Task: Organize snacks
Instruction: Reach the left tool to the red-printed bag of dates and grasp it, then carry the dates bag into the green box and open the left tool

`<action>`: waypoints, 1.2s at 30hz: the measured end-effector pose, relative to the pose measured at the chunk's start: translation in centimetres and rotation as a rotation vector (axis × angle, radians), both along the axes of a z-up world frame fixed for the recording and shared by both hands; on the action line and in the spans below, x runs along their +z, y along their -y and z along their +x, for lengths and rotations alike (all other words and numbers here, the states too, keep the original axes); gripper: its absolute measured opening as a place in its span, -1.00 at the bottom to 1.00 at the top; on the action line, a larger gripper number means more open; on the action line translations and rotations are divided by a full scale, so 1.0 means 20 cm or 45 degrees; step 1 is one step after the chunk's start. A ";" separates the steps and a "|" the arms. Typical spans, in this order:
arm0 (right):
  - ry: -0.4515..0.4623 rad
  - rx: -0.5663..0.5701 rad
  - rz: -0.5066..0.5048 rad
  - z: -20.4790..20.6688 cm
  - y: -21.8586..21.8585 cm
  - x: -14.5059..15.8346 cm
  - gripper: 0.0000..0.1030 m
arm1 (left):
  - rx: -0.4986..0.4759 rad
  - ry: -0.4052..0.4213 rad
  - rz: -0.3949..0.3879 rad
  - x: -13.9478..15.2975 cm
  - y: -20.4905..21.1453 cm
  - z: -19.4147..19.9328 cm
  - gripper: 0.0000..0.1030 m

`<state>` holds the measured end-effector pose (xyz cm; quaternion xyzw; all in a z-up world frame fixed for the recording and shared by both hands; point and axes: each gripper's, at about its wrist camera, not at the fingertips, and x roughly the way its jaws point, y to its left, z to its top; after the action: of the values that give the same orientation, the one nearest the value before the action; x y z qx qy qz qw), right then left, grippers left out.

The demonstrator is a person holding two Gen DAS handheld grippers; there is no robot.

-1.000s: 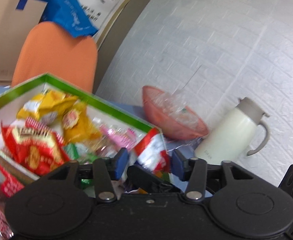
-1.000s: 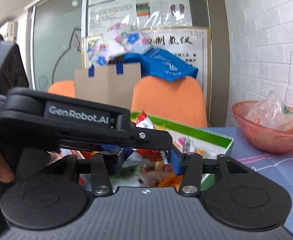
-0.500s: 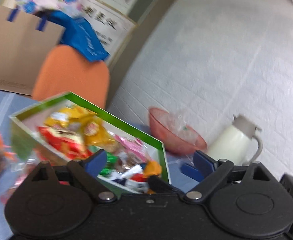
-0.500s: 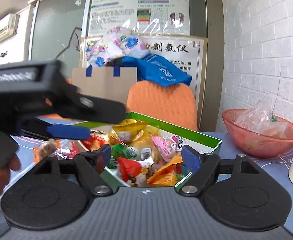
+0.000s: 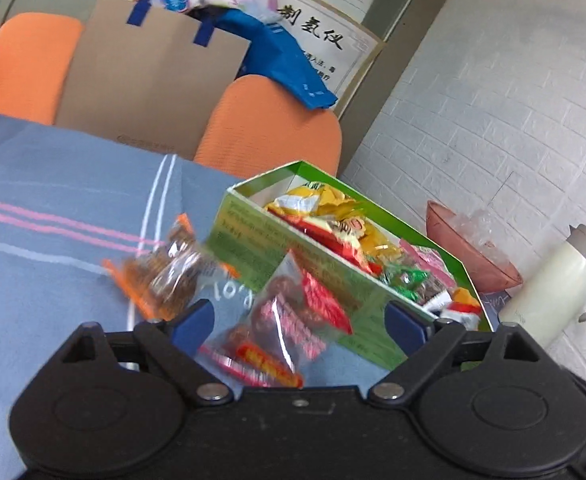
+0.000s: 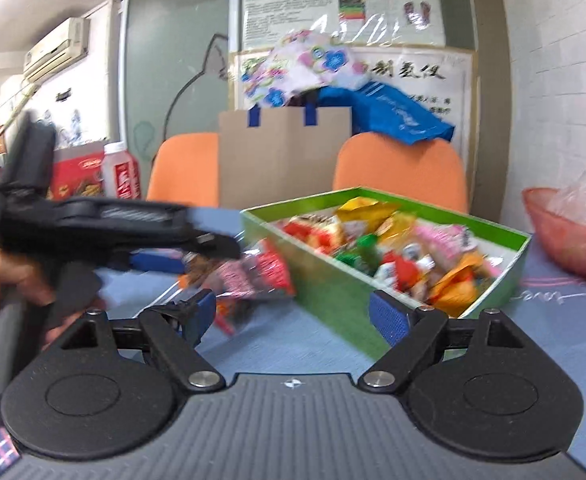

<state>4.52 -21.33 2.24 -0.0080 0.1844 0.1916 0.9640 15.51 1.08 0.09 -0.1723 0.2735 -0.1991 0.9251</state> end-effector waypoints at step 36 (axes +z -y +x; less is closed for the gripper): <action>-0.202 0.082 0.038 0.04 -0.03 -0.04 0.21 | -0.303 -0.110 -0.235 0.03 0.18 -0.16 0.44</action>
<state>5.27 -20.66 1.40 0.0157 0.2568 0.2252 0.9397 12.39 -2.49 0.64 -0.2313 0.3120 -0.3238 0.8627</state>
